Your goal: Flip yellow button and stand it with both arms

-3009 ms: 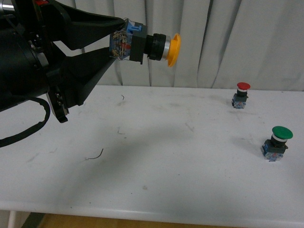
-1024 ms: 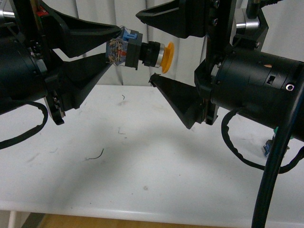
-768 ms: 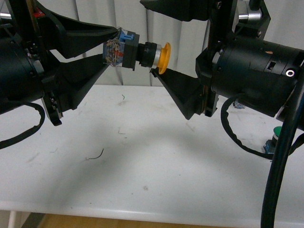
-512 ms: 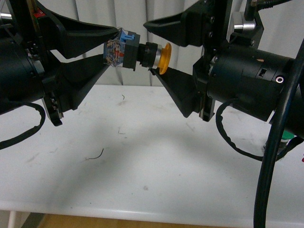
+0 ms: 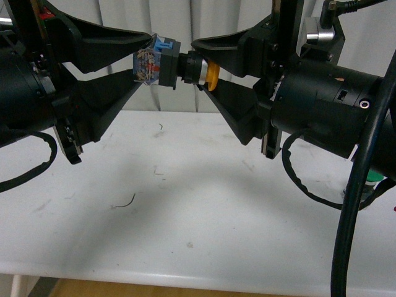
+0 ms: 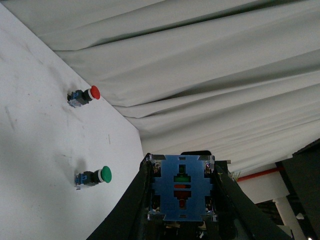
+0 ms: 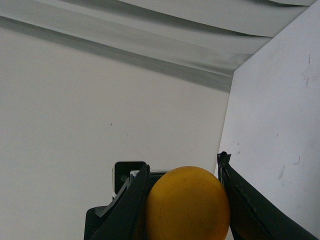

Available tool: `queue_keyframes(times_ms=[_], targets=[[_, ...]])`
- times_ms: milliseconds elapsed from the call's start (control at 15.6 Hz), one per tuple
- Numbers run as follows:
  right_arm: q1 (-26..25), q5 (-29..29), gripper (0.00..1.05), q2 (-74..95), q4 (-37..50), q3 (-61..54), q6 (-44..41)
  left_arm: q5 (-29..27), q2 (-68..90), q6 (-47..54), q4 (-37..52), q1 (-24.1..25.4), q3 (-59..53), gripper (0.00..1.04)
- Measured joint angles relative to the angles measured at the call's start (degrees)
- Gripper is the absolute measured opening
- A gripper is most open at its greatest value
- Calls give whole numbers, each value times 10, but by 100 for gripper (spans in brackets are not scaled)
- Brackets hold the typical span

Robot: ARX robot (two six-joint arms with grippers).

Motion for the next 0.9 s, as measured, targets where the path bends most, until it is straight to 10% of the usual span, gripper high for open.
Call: queue_keyframes(times_ms=[512, 896], targets=[[-1, 0, 36, 0, 1, 0, -13, 5, 7, -27, -2, 43, 0, 100], [-24, 5, 36, -2, 1, -3, -13, 17, -6, -30, -5, 90, 0, 98]])
